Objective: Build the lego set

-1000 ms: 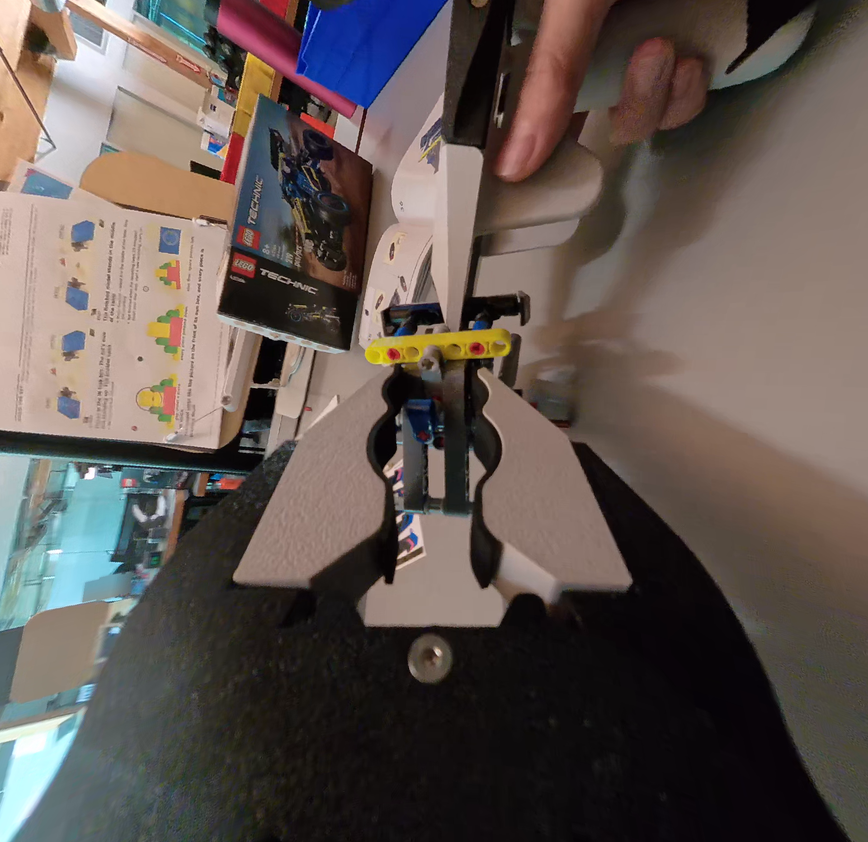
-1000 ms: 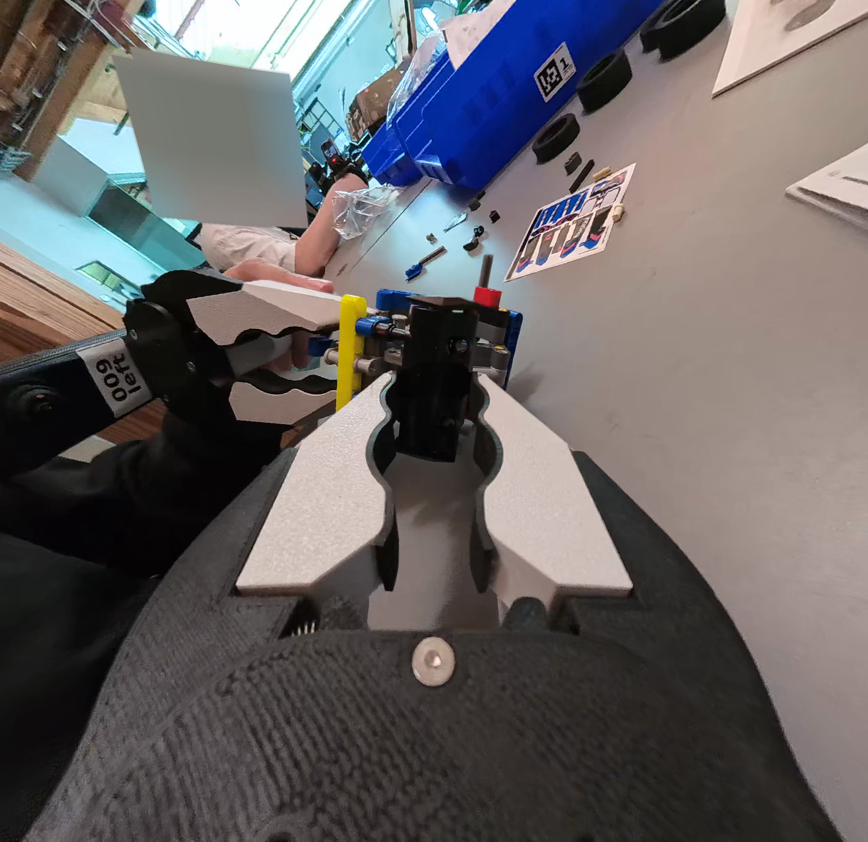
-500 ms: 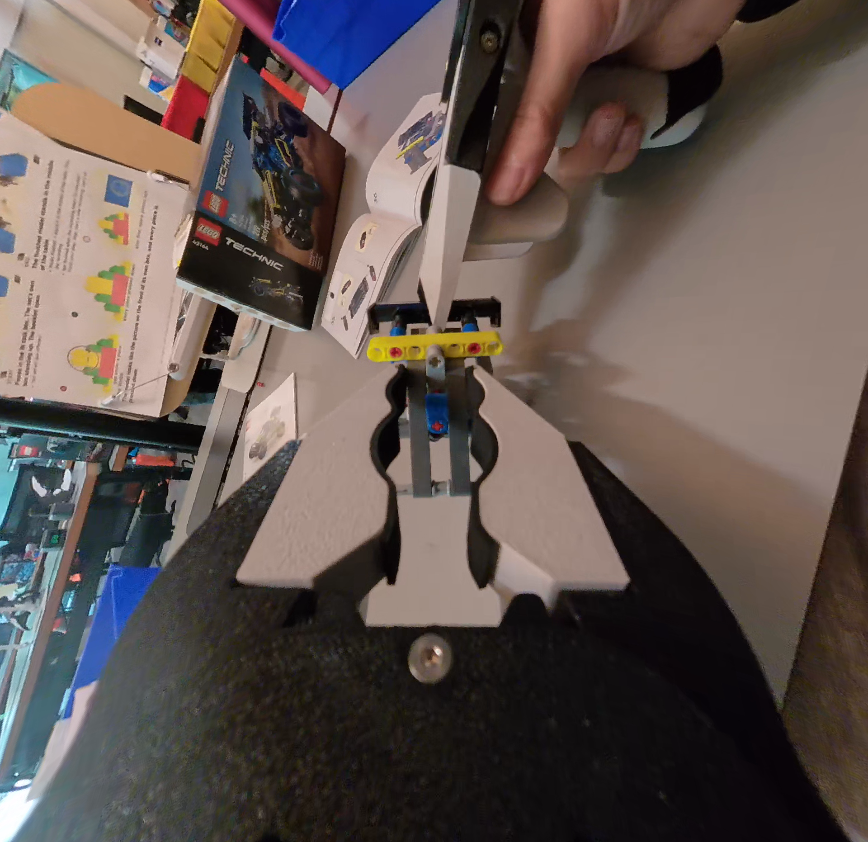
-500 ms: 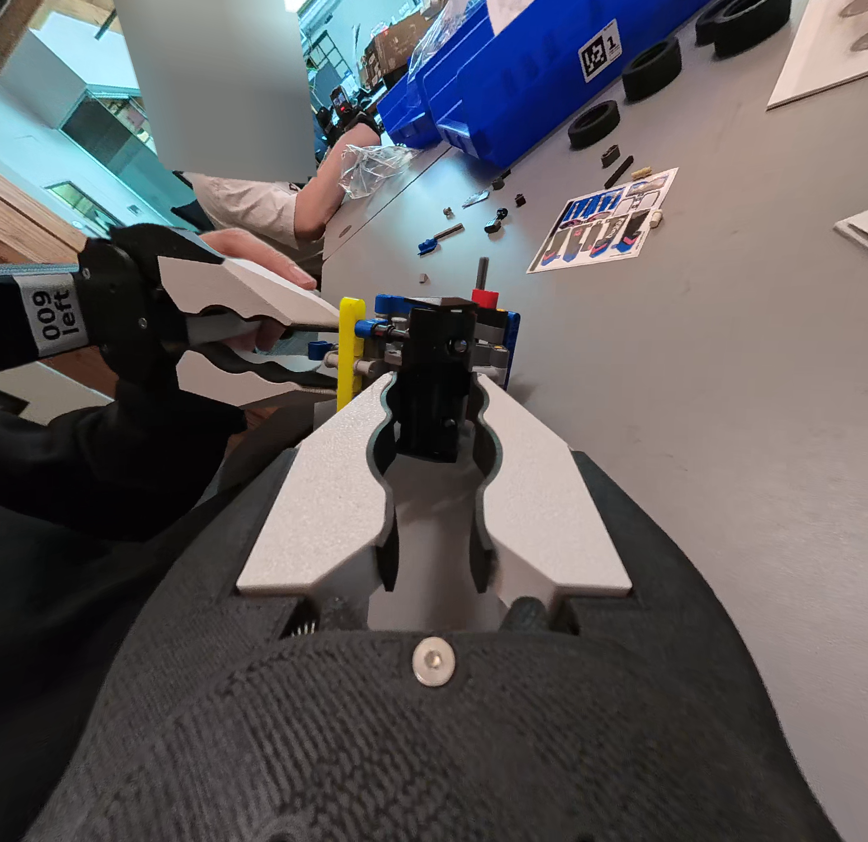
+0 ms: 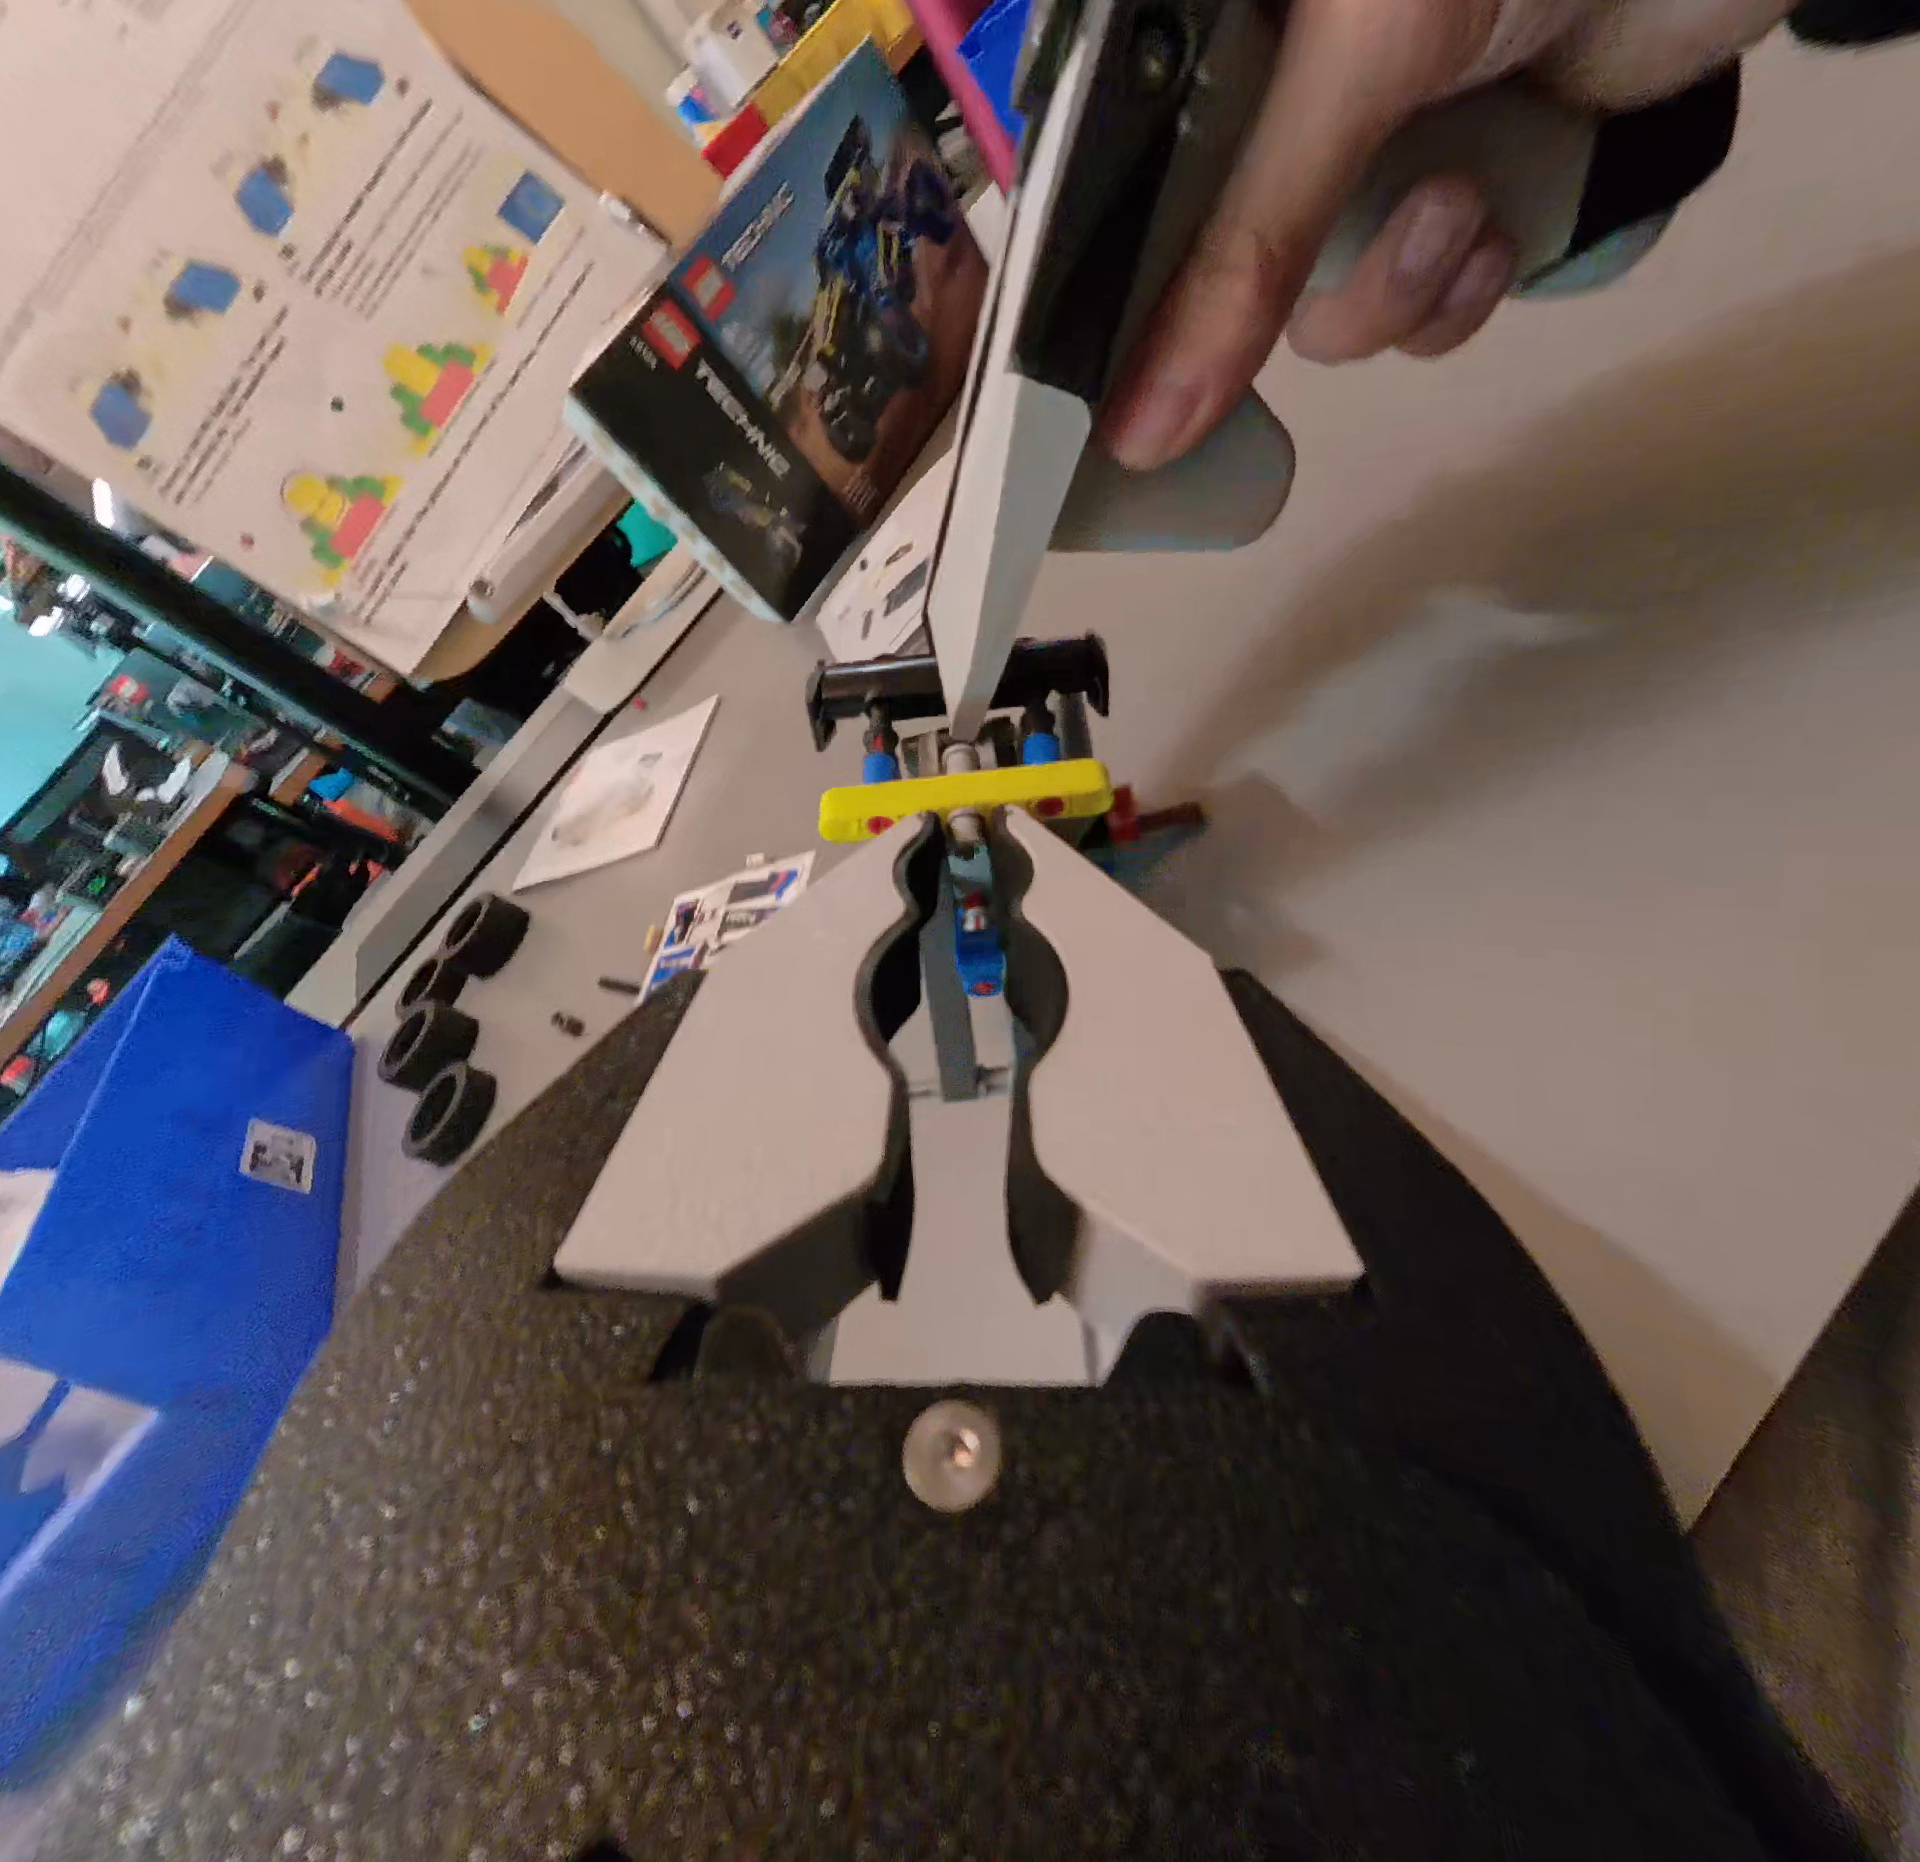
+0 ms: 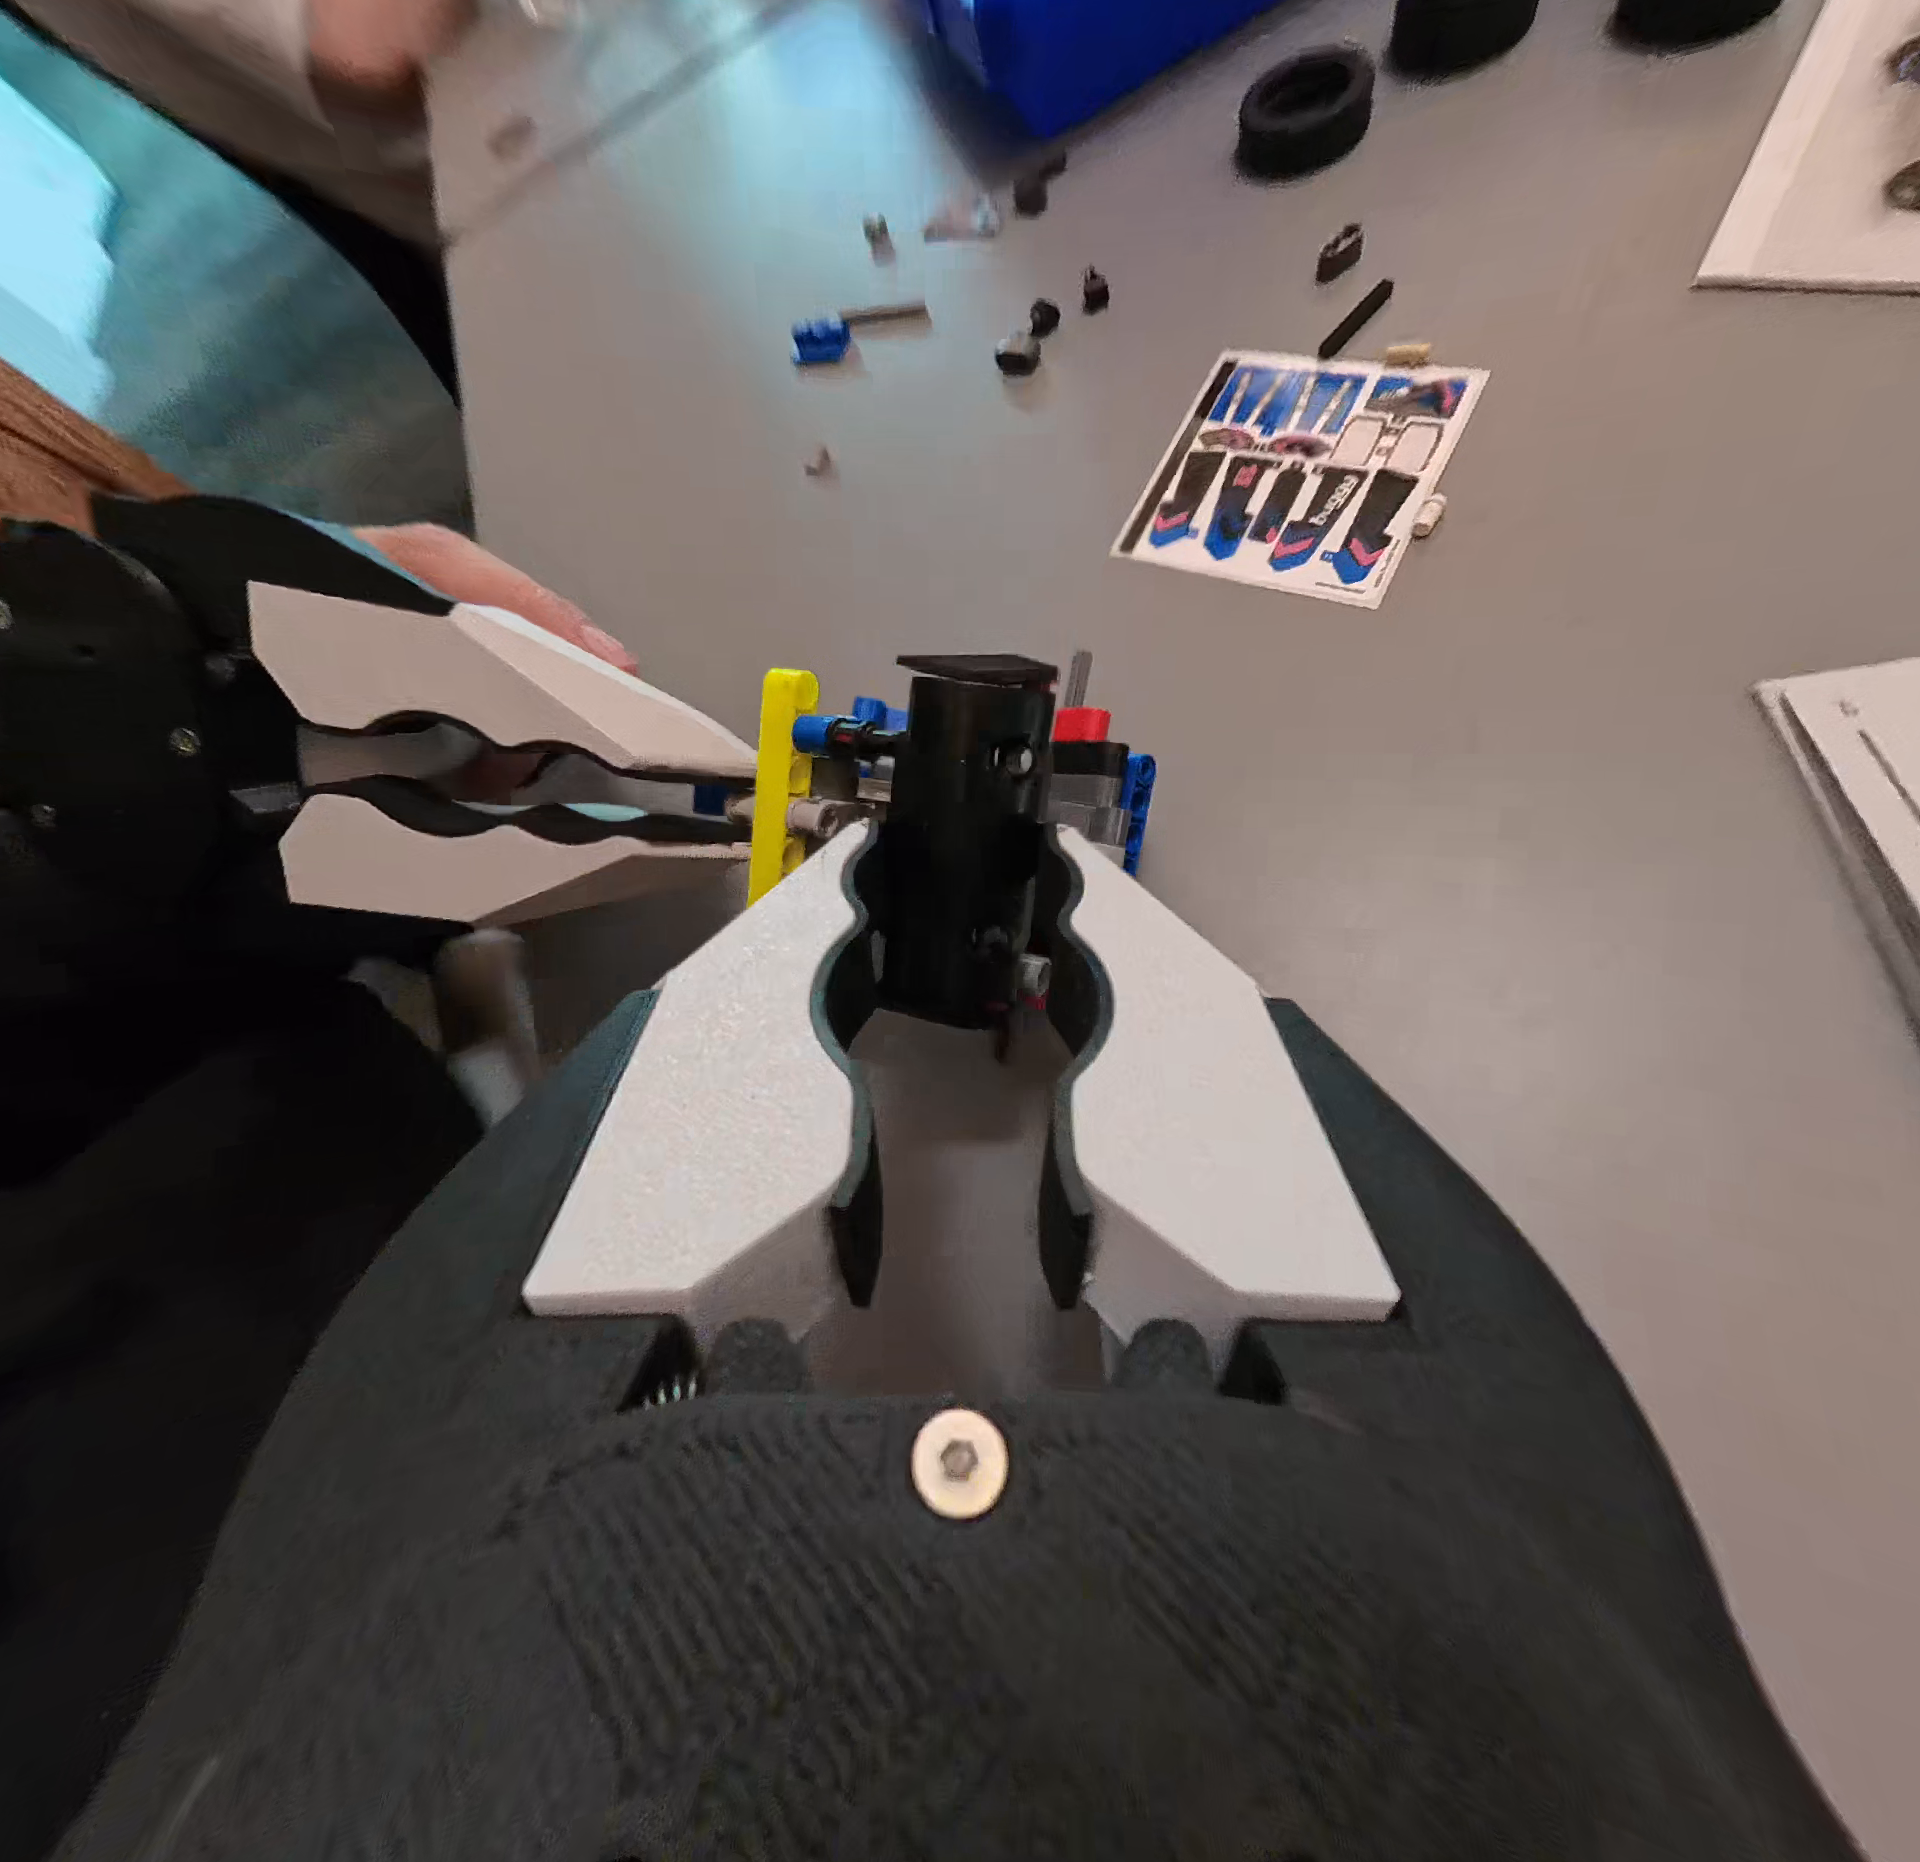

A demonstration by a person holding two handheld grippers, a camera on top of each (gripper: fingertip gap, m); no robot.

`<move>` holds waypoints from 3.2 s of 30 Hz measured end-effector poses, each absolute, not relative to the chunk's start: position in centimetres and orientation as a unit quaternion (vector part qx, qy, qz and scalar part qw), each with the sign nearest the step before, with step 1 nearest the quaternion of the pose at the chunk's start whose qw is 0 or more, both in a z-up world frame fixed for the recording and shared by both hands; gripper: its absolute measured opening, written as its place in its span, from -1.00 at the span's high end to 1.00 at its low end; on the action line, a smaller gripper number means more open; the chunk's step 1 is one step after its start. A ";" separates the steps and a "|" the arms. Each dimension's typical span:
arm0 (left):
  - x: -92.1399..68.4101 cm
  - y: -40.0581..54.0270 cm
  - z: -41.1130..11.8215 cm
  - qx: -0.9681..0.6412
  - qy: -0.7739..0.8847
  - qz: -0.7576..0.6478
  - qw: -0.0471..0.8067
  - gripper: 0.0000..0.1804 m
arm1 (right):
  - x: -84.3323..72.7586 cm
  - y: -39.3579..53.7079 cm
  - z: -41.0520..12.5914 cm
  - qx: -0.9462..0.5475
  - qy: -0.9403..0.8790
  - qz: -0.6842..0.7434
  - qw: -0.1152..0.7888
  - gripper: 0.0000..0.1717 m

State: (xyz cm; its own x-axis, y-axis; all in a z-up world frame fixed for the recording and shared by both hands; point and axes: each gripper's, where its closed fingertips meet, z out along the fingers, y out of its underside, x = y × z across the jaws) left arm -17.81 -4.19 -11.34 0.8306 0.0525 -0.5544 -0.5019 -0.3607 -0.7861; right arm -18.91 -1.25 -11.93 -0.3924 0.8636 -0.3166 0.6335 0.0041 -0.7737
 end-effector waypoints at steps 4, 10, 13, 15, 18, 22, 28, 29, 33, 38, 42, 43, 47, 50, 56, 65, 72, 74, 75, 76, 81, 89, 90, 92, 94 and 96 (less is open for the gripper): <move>-19.3 -4.9 -12.3 -0.785 0.095 0.252 0.558 0.94 | -20.5 -2.0 -12.7 -0.536 -0.740 0.399 0.079 0.69; -20.5 -4.5 -12.7 -0.799 0.083 0.233 0.548 0.94 | -21.5 -1.6 -13.2 -0.544 -0.775 0.320 0.050 0.69; -20.9 -3.7 -12.8 -0.807 0.076 0.199 0.551 0.94 | -21.8 -0.9 -13.4 -0.556 -0.775 0.301 0.017 0.69; -21.4 -3.1 -12.8 -0.808 0.072 0.191 0.554 0.94 | -22.2 -0.3 -13.4 -0.567 -0.767 0.300 -0.007 0.69; -22.5 -1.9 -12.8 -0.809 0.070 0.188 0.553 0.94 | -23.3 0.8 -13.5 -0.580 -0.764 0.283 -0.018 0.69; -24.3 0.0 -13.0 -0.818 0.044 0.161 0.550 0.94 | -24.9 2.8 -13.7 -0.591 -0.769 0.243 -0.016 0.70; -25.3 1.8 -13.1 -0.823 0.032 0.146 0.548 0.95 | -26.0 4.7 -14.1 -0.589 -0.787 0.182 0.001 0.69; -25.4 2.1 -13.0 -0.823 0.029 0.145 0.549 0.95 | -26.2 4.9 -14.1 -0.588 -0.791 0.170 0.007 0.69; -25.5 2.6 -13.0 -0.822 0.029 0.148 0.550 0.95 | -26.5 5.5 -14.4 -0.571 -0.811 0.117 0.040 0.67; -25.7 2.8 -13.0 -0.822 0.019 0.152 0.549 0.95 | -26.7 5.8 -14.1 -0.549 -0.826 0.096 0.080 0.68; -25.8 2.9 -12.9 -0.820 0.015 0.154 0.550 0.96 | -26.9 6.1 -13.7 -0.523 -0.845 0.054 0.099 0.68; -25.8 2.9 -12.9 -0.821 0.015 0.154 0.550 0.95 | -26.9 6.1 -13.7 -0.524 -0.844 0.059 0.095 0.67; -25.6 3.0 -13.0 -0.822 0.020 0.149 0.550 0.95 | -26.8 6.2 -13.8 -0.520 -0.847 0.076 0.083 0.66; -25.5 3.1 -13.1 -0.823 0.025 0.145 0.549 0.95 | -26.6 6.3 -13.8 -0.526 -0.841 0.121 0.047 0.64; -25.6 3.1 -13.0 -0.820 0.022 0.155 0.550 0.95 | -27.3 6.3 -13.6 -0.491 -0.846 0.175 0.112 0.62; -25.6 3.0 -12.9 -0.819 0.014 0.163 0.550 0.95 | -27.3 6.3 -13.2 -0.501 -0.833 0.152 0.178 0.64; -25.4 3.1 -12.9 -0.820 0.011 0.156 0.550 0.95 | -27.0 6.7 -12.7 -0.518 -0.830 0.184 0.101 0.61; -25.4 3.1 -13.0 -0.822 0.009 0.147 0.551 0.95 | -26.7 7.3 -12.3 -0.528 -0.820 0.199 0.090 0.52; -25.4 3.1 -13.0 -0.822 0.008 0.142 0.551 0.95 | -26.6 7.6 -12.2 -0.538 -0.813 0.209 0.081 0.48; -25.5 3.1 -13.0 -0.823 0.006 0.137 0.552 0.95 | -26.3 7.8 -12.2 -0.547 -0.805 0.220 0.067 0.48; -25.6 3.1 -13.0 -0.825 -0.005 0.112 0.553 0.96 | -26.1 7.5 -12.4 -0.563 -0.778 0.279 0.015 0.58; -25.4 2.8 -13.0 -0.825 0.025 0.084 0.558 0.96 | -25.7 5.8 -12.4 -0.582 -0.703 0.388 -0.130 0.72; -25.4 2.6 -12.9 -0.825 0.029 0.079 0.559 0.96 | -25.7 5.7 -12.2 -0.585 -0.686 0.407 -0.146 0.76; -25.3 2.1 -12.8 -0.821 0.054 0.066 0.565 0.96 | -25.6 5.3 -11.5 -0.583 -0.652 0.452 -0.172 0.81; -25.1 1.5 -12.7 -0.815 0.085 0.046 0.571 0.96 | -24.9 4.6 -10.8 -0.570 -0.619 0.498 -0.209 0.86; -24.8 0.9 -12.6 -0.807 0.124 0.042 0.576 0.96 | -24.4 3.8 -10.1 -0.559 -0.581 0.542 -0.238 0.90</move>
